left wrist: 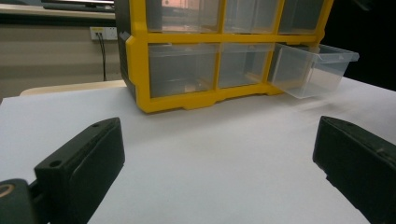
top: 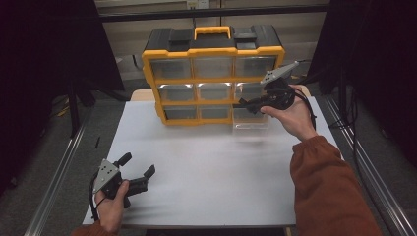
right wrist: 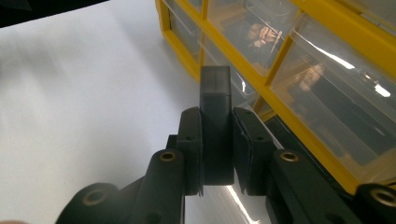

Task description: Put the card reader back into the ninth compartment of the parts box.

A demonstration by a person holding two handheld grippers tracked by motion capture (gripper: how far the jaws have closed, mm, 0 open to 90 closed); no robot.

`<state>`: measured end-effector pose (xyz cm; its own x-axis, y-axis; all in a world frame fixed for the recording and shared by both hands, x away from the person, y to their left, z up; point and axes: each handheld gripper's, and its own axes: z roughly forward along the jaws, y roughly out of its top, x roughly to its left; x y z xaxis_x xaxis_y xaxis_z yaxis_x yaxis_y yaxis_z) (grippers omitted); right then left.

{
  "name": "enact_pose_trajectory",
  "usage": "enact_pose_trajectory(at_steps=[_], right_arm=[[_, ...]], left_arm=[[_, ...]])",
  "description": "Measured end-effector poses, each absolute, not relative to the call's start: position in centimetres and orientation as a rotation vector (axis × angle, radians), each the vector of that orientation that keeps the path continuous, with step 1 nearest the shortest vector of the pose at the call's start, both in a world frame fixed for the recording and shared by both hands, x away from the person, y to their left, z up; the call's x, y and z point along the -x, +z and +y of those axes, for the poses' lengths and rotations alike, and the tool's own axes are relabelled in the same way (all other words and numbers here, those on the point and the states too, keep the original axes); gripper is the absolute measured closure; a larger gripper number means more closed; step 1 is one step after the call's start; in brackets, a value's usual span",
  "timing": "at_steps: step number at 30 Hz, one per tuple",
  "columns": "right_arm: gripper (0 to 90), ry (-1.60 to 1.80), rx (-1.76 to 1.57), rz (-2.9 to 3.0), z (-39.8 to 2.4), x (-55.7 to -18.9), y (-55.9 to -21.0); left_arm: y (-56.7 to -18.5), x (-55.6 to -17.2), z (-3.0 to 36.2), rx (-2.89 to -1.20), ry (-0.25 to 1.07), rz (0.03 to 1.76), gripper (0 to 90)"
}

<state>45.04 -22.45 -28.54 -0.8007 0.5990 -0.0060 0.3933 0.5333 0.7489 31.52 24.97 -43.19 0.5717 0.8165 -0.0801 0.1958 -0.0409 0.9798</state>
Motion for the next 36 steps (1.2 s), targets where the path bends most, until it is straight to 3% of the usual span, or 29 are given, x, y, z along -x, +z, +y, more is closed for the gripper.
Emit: enact_pose_trajectory(at_steps=[36], right_arm=[[73.6, 0.948, -0.902, 2.608, -21.7, -48.3, -30.1]], left_arm=[[-43.2, -31.5, 25.0, -1.563, 0.622, 0.883, 2.1]])
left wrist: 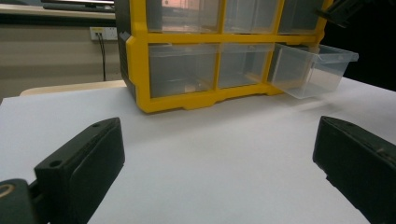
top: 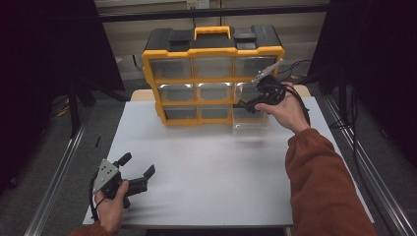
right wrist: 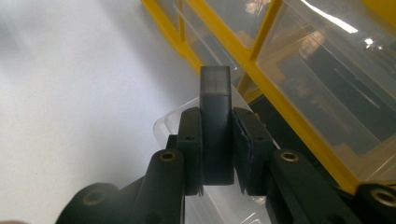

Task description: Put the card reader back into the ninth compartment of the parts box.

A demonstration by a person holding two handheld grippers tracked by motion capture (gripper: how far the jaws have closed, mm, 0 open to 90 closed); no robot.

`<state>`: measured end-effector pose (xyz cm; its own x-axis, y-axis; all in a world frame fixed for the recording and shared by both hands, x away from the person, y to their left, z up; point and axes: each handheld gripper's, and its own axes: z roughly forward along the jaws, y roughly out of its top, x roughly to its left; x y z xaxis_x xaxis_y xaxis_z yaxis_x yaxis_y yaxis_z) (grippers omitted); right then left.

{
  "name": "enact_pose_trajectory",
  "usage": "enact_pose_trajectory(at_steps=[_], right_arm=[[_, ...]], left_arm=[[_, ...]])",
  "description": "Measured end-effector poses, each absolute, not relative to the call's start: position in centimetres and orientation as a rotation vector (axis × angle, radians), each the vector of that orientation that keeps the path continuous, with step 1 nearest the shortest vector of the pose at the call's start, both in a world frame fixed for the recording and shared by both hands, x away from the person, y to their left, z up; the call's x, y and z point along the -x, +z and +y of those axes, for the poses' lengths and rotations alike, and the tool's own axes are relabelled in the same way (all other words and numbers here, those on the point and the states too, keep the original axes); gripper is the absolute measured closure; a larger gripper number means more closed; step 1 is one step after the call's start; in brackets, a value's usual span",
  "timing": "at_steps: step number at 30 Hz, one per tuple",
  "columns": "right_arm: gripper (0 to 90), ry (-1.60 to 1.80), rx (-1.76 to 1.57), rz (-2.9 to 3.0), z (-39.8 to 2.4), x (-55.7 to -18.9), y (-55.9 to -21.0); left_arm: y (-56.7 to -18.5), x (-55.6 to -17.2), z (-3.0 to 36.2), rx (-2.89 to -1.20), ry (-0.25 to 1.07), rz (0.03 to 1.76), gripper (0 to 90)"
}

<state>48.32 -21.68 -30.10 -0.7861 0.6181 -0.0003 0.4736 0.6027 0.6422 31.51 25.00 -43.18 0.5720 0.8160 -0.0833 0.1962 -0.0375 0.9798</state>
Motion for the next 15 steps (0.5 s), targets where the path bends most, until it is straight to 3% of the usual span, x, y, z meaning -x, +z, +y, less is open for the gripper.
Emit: enact_pose_trajectory(at_steps=[15], right_arm=[[73.7, 0.902, -0.932, 2.648, -21.35, -48.99, -30.91]], left_arm=[[-43.21, -31.52, 25.0, -1.573, 0.62, 0.879, 2.1]])
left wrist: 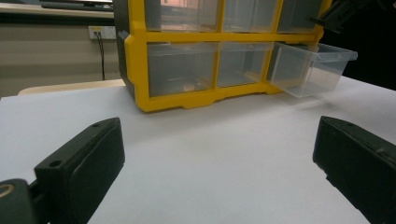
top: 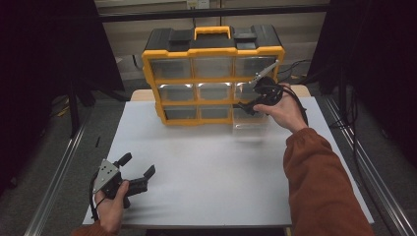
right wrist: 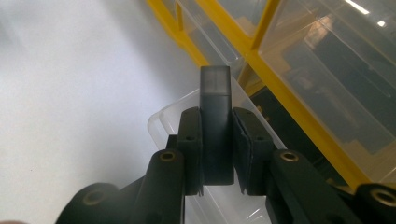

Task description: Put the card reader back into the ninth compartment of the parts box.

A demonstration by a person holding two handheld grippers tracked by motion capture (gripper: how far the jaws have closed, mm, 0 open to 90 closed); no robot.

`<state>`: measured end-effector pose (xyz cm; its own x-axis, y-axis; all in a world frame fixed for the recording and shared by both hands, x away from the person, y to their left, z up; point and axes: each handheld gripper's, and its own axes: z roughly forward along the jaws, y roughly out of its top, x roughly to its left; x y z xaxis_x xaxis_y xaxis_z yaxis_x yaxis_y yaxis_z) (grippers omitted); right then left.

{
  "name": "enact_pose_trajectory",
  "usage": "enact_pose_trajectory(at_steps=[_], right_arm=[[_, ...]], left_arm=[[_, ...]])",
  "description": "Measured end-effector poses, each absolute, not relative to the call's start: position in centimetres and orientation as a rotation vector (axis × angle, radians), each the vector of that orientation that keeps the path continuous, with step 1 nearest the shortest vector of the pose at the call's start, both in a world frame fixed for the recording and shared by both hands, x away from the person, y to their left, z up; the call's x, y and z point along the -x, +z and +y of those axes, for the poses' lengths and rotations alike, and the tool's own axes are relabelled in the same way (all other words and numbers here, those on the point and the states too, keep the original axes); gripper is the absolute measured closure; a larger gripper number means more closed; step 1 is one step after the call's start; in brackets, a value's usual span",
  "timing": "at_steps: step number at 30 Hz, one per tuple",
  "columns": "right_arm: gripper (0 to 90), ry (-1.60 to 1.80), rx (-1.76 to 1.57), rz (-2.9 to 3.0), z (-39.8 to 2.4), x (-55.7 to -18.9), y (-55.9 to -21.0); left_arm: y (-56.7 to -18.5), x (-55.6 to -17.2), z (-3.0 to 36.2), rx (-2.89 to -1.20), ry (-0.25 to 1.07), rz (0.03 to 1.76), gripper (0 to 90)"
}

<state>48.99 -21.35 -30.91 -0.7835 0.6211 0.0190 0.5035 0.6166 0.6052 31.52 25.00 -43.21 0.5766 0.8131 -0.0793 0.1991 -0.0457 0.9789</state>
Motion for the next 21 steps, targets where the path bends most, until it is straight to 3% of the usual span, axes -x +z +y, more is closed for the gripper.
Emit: enact_pose_trajectory(at_steps=[21], right_arm=[[73.6, 0.828, -0.951, 2.666, -21.8, -49.7, -32.1]], left_arm=[[-43.2, -31.5, 25.0, -1.565, 0.62, 0.883, 2.1]])
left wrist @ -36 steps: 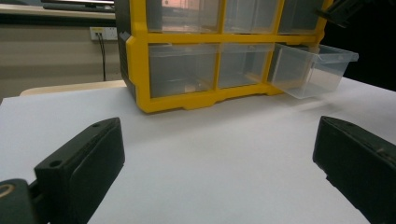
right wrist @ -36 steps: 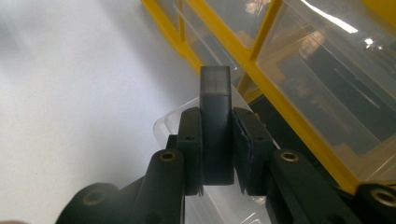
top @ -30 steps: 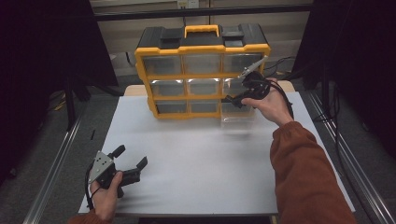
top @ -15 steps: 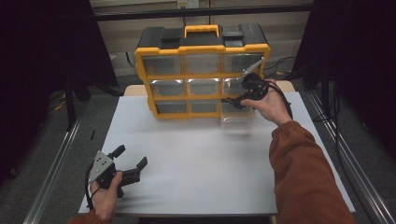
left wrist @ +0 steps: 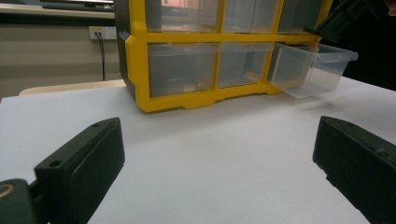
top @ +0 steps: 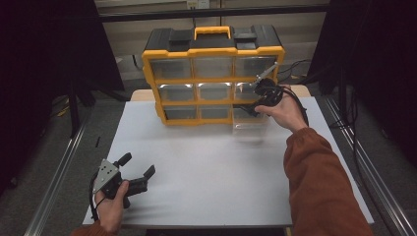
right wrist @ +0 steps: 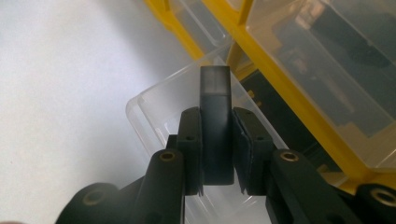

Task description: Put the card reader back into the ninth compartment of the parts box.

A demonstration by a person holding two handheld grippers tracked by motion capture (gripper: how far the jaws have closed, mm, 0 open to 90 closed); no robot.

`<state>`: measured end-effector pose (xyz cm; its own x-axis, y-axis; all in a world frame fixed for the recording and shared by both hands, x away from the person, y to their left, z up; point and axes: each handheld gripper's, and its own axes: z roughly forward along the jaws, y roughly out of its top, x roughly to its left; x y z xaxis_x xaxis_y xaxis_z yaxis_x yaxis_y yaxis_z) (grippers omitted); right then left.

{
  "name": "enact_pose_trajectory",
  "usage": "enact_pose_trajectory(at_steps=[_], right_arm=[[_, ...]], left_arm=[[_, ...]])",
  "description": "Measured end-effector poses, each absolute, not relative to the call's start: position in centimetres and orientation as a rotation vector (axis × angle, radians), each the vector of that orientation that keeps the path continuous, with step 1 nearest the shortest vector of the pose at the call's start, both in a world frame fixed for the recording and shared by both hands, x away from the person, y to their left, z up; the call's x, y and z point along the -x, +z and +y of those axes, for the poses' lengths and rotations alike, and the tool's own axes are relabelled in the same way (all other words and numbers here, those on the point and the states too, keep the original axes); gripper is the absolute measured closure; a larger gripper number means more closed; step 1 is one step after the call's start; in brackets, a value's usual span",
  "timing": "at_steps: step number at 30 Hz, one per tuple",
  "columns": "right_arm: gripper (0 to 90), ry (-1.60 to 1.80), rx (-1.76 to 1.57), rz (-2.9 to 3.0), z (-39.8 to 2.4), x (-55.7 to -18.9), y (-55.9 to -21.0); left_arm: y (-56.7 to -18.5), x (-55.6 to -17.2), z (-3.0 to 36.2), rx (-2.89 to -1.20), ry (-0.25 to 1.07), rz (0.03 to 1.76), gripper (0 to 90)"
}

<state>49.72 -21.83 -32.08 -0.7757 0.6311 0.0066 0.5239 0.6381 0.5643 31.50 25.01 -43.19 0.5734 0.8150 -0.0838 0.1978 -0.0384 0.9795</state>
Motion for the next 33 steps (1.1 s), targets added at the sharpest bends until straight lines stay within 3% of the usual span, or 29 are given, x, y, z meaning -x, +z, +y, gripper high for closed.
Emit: enact_pose_trajectory(at_steps=[33], right_arm=[[73.6, 0.73, -0.981, 2.705, -21.9, -50.7, -34.5]], left_arm=[[-43.2, -31.5, 25.0, -1.571, 0.617, 0.879, 2.1]])
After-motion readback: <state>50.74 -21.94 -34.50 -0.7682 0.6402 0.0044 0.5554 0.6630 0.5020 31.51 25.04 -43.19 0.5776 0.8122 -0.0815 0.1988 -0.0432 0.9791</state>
